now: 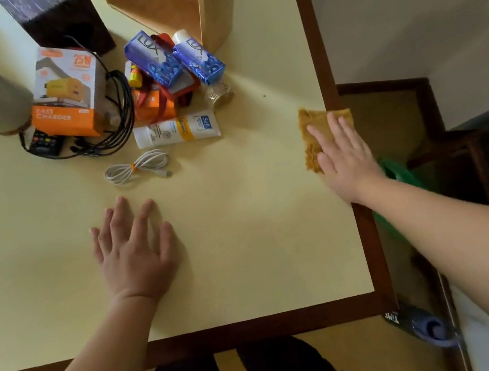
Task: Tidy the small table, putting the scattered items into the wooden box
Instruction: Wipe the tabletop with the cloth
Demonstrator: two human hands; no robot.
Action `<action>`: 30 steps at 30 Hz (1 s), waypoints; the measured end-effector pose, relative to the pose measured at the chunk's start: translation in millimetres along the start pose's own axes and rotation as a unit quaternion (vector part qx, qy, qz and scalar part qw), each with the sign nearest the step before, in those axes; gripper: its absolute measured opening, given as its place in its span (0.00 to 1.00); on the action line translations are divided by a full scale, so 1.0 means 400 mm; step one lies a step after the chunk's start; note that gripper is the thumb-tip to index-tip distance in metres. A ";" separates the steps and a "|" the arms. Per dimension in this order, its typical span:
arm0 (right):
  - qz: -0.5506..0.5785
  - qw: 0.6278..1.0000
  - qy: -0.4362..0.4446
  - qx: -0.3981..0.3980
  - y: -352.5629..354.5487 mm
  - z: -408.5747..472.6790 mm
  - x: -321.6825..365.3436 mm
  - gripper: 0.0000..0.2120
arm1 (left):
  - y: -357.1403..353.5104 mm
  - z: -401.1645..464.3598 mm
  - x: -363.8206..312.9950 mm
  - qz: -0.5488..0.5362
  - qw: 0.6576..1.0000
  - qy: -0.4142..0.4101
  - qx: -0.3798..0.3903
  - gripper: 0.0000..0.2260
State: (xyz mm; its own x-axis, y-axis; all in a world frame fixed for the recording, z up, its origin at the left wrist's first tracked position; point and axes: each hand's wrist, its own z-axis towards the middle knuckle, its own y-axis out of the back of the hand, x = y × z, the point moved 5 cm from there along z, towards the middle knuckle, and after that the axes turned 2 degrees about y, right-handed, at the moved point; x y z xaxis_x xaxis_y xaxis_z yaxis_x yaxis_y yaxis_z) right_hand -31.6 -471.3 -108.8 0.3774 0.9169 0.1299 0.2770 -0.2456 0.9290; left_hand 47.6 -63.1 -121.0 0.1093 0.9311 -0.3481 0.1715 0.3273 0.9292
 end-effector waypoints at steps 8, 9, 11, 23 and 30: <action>-0.054 0.953 0.296 0.048 -0.131 -0.209 0.274 0.31 | -0.002 0.001 -0.003 -0.001 1.000 0.001 -0.006 0.26; -0.077 0.915 0.388 0.074 -0.147 -0.281 0.250 0.31 | -0.002 0.002 -0.003 -0.002 1.000 0.000 -0.011 0.25; -0.135 0.864 0.475 0.101 -0.142 -0.305 0.142 0.31 | -0.004 0.002 -0.005 0.001 1.000 -0.002 -0.011 0.25; 0.045 0.994 -0.075 -0.072 -0.045 0.078 0.216 0.30 | -0.004 0.003 0.002 -0.005 1.000 -0.001 -0.018 0.25; -0.089 0.874 0.472 0.073 -0.175 -0.309 0.281 0.33 | -0.005 0.003 0.002 -0.004 1.000 0.002 -0.007 0.25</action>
State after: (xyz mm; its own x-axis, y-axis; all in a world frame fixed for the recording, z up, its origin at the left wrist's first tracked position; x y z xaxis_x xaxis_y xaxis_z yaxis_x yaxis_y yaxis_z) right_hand -117.9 -312.2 -116.5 -0.5606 0.7794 0.2800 0.3937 -0.0466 0.9181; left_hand 48.5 -63.4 -123.3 0.1042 0.9289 -0.3553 0.1594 0.3370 0.9279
